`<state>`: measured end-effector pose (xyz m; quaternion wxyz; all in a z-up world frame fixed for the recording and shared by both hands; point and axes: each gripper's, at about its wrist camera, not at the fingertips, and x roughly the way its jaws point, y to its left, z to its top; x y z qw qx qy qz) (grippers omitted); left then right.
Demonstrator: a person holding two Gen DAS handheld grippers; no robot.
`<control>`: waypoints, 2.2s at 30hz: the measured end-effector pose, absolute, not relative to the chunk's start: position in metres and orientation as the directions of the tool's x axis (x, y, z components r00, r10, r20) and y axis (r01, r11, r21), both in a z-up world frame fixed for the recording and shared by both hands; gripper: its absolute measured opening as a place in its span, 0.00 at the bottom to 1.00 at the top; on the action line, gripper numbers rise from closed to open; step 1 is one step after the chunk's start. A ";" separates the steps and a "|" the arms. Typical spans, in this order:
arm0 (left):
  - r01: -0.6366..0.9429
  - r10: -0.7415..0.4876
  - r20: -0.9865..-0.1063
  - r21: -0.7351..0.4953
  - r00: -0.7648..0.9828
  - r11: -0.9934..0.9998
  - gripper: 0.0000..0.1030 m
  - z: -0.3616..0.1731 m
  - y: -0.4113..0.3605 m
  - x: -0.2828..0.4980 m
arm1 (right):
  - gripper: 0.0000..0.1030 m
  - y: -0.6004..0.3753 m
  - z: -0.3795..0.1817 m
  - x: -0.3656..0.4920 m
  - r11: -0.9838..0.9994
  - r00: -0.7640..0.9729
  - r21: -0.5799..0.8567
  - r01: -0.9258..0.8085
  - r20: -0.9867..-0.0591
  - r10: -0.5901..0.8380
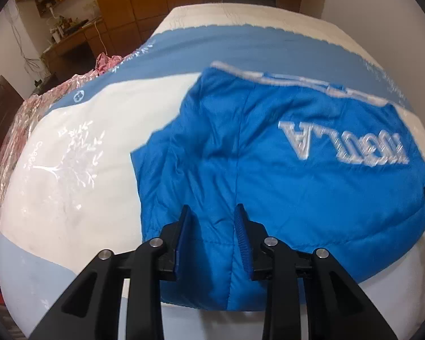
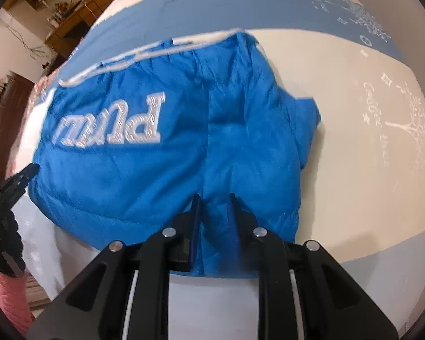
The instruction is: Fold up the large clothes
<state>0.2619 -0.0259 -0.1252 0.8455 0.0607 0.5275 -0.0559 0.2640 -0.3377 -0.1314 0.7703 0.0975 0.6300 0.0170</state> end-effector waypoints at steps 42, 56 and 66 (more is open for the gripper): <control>0.097 -0.058 -0.907 -0.019 0.416 0.995 0.67 -0.104 0.011 0.326 | 0.55 -0.391 -0.113 0.310 0.972 0.274 0.190 0.136 -0.950 0.147; 0.015 -0.198 -0.925 -0.204 0.324 0.979 0.71 -0.135 0.066 0.306 | 0.71 -0.421 -0.144 0.286 0.920 0.224 0.338 0.197 -0.929 0.293; -0.033 -0.312 -0.913 -0.332 0.262 0.943 0.85 -0.173 0.062 0.335 | 0.79 -0.420 -0.177 0.302 0.875 0.203 0.431 0.222 -0.898 0.391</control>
